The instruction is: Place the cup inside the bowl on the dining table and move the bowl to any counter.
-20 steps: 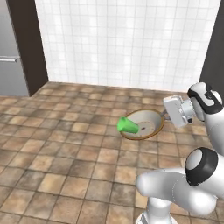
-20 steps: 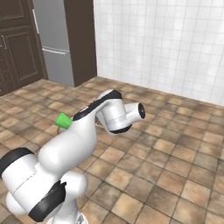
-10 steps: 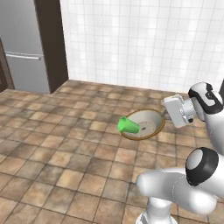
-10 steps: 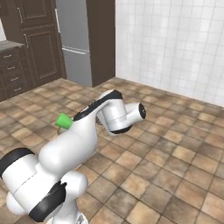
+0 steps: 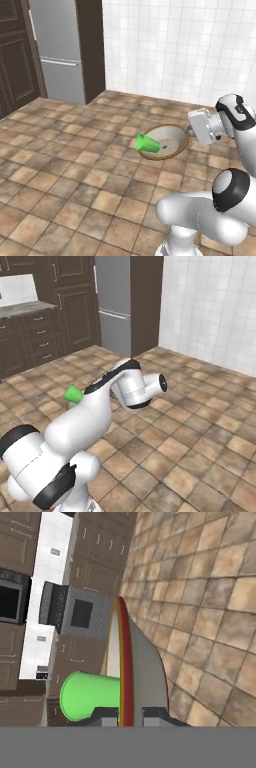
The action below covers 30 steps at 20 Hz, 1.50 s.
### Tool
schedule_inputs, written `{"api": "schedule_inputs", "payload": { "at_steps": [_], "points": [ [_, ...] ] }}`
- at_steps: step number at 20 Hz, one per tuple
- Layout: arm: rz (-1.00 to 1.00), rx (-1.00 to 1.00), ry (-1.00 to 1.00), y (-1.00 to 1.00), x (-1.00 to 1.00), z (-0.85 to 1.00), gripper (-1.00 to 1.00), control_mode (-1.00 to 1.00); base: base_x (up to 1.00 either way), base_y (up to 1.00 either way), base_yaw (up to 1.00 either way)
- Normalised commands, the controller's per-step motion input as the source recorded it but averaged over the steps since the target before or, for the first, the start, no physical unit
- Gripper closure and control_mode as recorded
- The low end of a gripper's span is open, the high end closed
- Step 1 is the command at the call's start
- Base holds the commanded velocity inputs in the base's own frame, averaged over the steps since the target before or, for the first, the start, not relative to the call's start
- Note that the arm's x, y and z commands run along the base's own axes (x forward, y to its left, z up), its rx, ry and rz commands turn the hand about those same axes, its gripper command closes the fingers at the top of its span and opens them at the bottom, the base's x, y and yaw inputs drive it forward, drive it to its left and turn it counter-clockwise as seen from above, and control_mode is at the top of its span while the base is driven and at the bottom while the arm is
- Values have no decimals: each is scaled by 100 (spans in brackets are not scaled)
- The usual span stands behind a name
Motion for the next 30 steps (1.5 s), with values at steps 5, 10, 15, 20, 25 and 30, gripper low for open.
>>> {"api": "schedule_inputs", "payload": {
  "at_steps": [5, 10, 15, 20, 25, 30],
  "points": [
    [0, 0, 0, 0, 0, 0, 100, 100, 0, 71, 28],
    [0, 0, 0, 0, 0, 0, 100, 100, 4, 68, 30],
    [0, 0, 0, 0, 0, 0, 100, 100, 10, 66, 29],
    [0, 0, 0, 0, 0, 0, 100, 100, 5, 60, 31],
    [0, 0, 0, 0, 0, 0, 100, 100, 1, 60, 31],
    [0, 0, 0, 0, 0, 0, 100, 100, 1, 58, 30]
  ]
}}
